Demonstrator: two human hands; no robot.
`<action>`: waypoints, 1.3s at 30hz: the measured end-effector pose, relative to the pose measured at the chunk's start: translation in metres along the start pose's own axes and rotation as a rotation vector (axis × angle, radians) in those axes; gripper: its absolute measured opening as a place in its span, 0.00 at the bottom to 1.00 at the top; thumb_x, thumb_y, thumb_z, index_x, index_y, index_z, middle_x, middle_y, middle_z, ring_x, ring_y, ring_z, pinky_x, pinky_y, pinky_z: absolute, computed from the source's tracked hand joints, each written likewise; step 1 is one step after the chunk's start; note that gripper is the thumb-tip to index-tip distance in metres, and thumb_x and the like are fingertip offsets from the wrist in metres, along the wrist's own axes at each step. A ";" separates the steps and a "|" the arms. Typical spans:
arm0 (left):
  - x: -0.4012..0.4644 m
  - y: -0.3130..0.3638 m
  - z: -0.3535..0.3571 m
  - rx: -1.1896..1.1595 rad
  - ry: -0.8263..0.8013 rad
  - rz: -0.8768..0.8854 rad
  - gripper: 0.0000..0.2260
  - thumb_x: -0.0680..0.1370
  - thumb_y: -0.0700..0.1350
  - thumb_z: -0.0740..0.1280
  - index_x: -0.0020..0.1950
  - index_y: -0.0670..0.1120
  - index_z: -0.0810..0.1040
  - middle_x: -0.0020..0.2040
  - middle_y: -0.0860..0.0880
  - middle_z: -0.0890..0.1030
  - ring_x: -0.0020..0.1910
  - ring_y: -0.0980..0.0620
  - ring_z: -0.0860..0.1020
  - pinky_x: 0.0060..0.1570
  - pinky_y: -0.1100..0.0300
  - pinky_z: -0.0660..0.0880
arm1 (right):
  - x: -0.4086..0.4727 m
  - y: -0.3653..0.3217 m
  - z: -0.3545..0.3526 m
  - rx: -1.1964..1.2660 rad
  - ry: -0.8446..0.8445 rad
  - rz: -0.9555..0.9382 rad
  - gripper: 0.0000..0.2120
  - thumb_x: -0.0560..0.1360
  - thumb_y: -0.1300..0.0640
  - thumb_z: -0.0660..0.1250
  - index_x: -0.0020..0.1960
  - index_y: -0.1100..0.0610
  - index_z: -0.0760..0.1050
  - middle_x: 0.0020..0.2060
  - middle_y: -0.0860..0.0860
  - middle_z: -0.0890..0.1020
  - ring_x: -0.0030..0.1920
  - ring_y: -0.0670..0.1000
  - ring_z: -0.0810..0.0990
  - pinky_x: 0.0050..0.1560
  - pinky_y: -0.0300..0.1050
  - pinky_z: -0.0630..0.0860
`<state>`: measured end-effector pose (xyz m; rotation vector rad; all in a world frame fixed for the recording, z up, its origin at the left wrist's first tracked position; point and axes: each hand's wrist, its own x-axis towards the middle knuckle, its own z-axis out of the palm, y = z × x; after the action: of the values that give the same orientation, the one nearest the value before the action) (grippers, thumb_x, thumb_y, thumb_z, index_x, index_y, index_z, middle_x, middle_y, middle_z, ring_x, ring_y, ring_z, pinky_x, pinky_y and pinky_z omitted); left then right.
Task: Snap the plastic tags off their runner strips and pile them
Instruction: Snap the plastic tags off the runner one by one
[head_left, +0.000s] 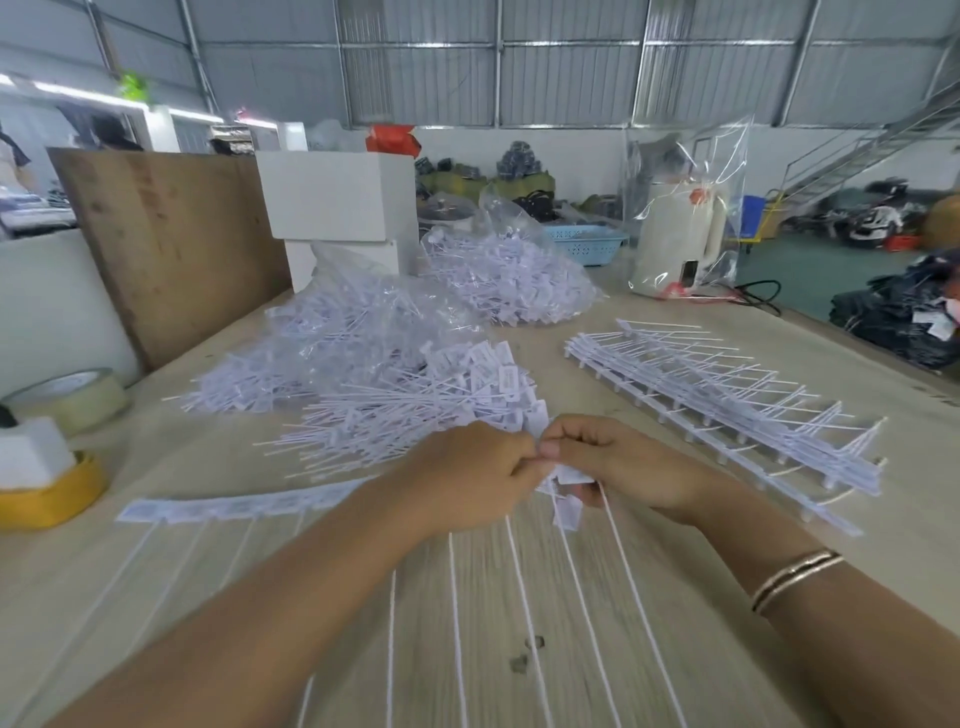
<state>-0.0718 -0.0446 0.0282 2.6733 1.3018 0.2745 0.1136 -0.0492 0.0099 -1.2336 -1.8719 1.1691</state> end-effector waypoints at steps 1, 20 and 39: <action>0.003 -0.003 0.003 -0.032 0.024 -0.010 0.14 0.81 0.57 0.53 0.46 0.52 0.74 0.36 0.54 0.74 0.36 0.54 0.73 0.38 0.58 0.69 | -0.001 0.002 0.000 0.024 0.029 0.007 0.10 0.77 0.49 0.63 0.43 0.56 0.73 0.32 0.51 0.73 0.33 0.50 0.70 0.36 0.43 0.66; 0.001 -0.007 0.025 -0.695 0.451 0.053 0.14 0.81 0.45 0.57 0.36 0.52 0.70 0.30 0.58 0.74 0.33 0.54 0.72 0.37 0.61 0.67 | 0.007 0.003 0.031 0.293 0.389 -0.364 0.12 0.76 0.57 0.64 0.34 0.49 0.76 0.23 0.47 0.73 0.23 0.44 0.66 0.26 0.34 0.65; -0.002 -0.014 0.028 -0.452 0.338 0.077 0.14 0.77 0.34 0.57 0.58 0.50 0.67 0.51 0.58 0.70 0.43 0.65 0.70 0.41 0.71 0.66 | 0.010 0.018 0.001 -0.302 0.684 -0.325 0.11 0.77 0.50 0.62 0.43 0.54 0.80 0.38 0.47 0.78 0.39 0.40 0.73 0.39 0.31 0.66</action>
<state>-0.0769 -0.0390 -0.0019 2.3527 1.0512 0.9416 0.1160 -0.0370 -0.0071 -1.2178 -1.6486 0.2375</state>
